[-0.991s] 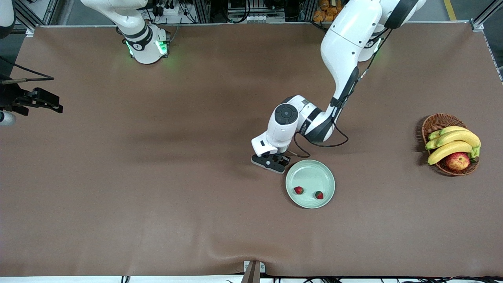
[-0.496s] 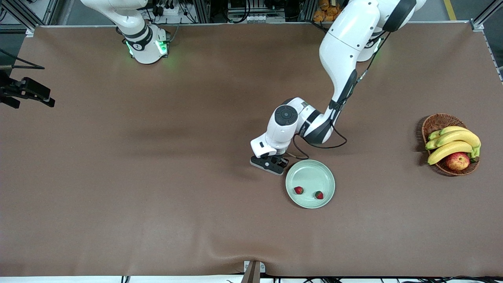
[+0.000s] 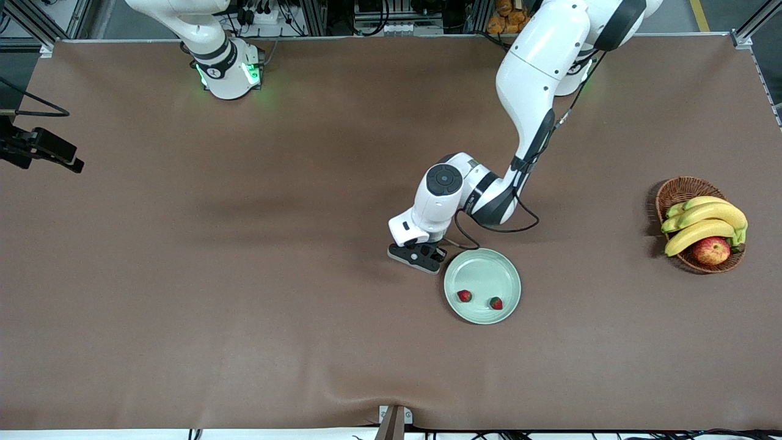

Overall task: Collect all strawberries into plate
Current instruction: 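Grasp the third strawberry with the left gripper and lift it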

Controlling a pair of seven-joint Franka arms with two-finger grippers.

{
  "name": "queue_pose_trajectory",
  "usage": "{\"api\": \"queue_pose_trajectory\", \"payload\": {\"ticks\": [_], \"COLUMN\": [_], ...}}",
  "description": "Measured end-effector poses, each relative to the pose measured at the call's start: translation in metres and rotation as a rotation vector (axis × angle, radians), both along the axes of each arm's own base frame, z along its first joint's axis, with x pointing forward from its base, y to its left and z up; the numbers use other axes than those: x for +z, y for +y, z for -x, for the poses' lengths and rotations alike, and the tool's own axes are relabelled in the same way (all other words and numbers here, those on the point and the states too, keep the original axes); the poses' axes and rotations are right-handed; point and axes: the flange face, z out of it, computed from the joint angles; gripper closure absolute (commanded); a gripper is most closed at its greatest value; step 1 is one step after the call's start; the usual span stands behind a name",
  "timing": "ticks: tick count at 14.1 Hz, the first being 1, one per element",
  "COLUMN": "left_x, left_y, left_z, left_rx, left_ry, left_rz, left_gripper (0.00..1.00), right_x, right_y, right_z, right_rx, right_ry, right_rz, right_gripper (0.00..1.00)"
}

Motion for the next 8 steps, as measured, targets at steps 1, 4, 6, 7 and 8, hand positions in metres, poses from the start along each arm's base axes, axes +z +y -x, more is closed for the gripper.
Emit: {"api": "queue_pose_trajectory", "payload": {"ticks": [1, 4, 6, 7, 8], "left_x": [0.002, 0.021, 0.049, 0.064, 0.075], "left_y": [0.001, 0.006, 0.019, 0.029, 0.039], "left_z": [-0.001, -0.005, -0.013, -0.019, -0.024], "left_rx": [0.002, 0.014, 0.037, 0.046, 0.047], "left_ry": [0.001, 0.037, 0.059, 0.068, 0.074], "left_rz": [-0.002, -0.046, -0.079, -0.096, -0.112], "left_gripper": [0.82, 0.82, 0.81, 0.81, 0.81], "right_x": [-0.001, -0.002, -0.001, -0.001, -0.001], "right_y": [-0.001, -0.002, -0.002, -0.004, -0.006], "right_z": [0.0, -0.003, -0.003, -0.003, -0.003], "right_rx": [-0.002, -0.003, -0.006, -0.009, -0.013], "right_ry": [0.001, -0.008, -0.011, -0.011, -0.011], "right_rz": [0.0, 0.001, 0.001, 0.001, 0.001], "right_gripper": [0.0, 0.0, 0.0, 0.0, 0.0]}}
